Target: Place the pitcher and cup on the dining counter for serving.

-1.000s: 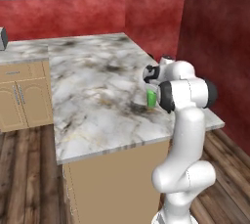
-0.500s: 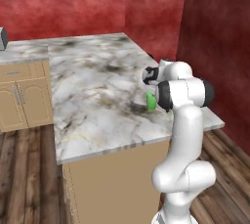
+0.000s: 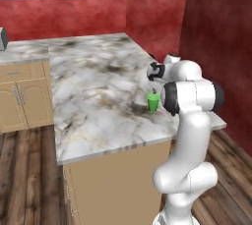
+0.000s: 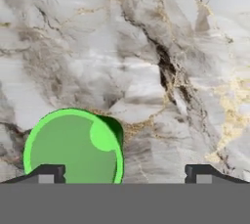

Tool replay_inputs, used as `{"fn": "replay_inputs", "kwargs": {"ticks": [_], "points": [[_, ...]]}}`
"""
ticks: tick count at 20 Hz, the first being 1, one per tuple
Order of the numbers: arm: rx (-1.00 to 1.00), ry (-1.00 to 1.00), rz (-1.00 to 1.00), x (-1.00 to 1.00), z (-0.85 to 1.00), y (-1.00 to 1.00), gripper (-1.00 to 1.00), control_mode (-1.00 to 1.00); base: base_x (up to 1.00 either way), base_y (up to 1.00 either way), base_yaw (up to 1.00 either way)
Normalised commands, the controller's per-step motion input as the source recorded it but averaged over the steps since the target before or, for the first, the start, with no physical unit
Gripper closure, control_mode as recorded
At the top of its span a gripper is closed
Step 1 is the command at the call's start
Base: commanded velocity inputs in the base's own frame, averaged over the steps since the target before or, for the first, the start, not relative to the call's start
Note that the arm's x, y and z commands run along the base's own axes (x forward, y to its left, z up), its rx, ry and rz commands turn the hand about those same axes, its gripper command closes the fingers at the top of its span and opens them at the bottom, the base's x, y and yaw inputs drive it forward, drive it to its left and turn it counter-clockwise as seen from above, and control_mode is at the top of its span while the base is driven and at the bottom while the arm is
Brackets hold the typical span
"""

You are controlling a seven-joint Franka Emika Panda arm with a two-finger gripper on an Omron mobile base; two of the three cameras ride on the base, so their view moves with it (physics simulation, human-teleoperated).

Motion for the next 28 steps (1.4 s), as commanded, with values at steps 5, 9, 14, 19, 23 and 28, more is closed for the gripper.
{"fn": "replay_inputs", "kwargs": {"ticks": [5,9,14,19,23,28], "points": [[-0.01,-0.23,0.01,-0.72,0.80,0.22,-1.00,-1.00,0.00,0.00,0.00],[-0.01,-0.15,0.07,-0.86,0.93,0.47,-1.00,-1.00,0.00,0.00,0.00],[0.00,-0.06,0.12,-0.99,0.93,0.54,-1.00,-1.00,0.00,0.00,0.00],[0.00,-0.01,0.18,-1.00,0.70,0.48,-1.00,-1.00,0.00,0.00,0.00],[0.00,0.00,0.19,-1.00,0.38,0.43,-1.00,-1.00,0.00,0.00,0.00],[-0.01,-0.07,0.10,-1.00,0.06,0.41,-1.00,-1.00,0.00,0.00,0.00]]}}
